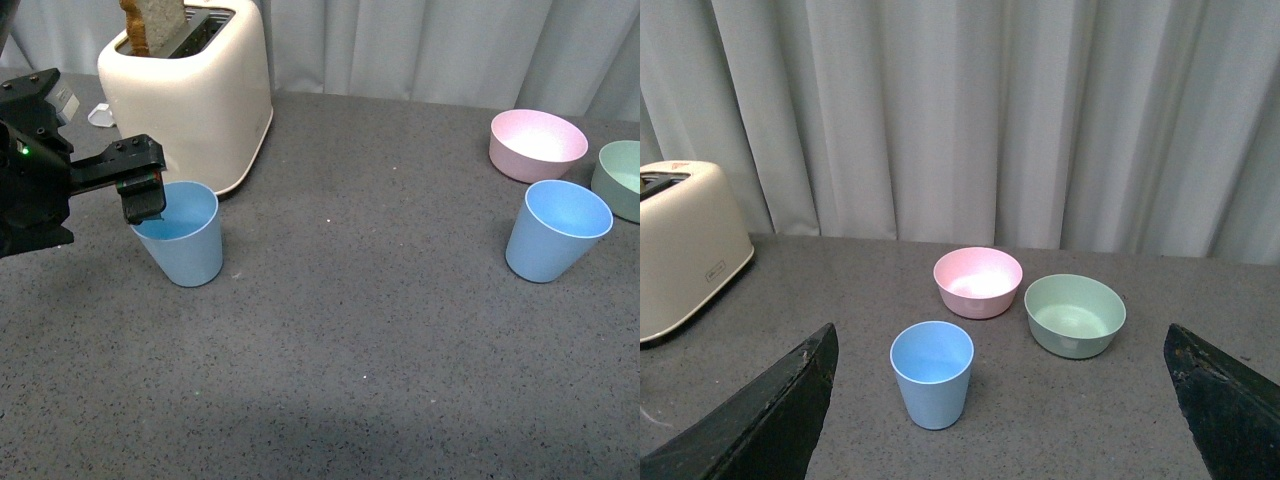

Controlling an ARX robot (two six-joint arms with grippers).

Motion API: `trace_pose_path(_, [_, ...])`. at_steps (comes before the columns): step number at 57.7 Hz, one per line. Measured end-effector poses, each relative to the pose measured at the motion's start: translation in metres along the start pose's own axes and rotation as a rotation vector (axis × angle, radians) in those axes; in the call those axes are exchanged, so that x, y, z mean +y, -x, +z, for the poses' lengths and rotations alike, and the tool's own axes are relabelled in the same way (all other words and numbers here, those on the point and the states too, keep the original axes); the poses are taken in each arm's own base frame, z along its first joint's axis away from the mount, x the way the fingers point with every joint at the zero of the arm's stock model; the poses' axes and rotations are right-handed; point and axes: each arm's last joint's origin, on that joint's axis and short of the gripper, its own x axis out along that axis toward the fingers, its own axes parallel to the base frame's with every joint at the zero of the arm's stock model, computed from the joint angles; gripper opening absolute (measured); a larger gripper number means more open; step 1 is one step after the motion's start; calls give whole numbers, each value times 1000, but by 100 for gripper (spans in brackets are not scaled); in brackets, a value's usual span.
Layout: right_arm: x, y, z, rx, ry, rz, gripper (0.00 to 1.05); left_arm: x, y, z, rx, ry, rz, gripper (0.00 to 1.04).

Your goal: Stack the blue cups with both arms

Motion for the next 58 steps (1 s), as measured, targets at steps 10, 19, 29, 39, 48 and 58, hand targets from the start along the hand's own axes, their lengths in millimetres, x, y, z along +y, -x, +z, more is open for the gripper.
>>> trace_pose_path(10, [0,0,0,0,0,0,95,-4,-5,4,24,7,-8,61])
trace_pose_path(19, [0,0,0,0,0,0,95,-10,-5,5,46,-5,-8,36])
trace_pose_path(29, [0,0,0,0,0,0,95,-15,-4,0,86,-23,-10,3])
trace_pose_path(39, [0,0,0,0,0,0,95,-27,-1,2,81,-47,-29,4])
trace_pose_path(48, [0,0,0,0,0,0,95,-51,4,4,63,-92,-48,4])
trace_pose_path(58, [0,0,0,0,0,0,95,-88,1,1,58,-130,-85,4])
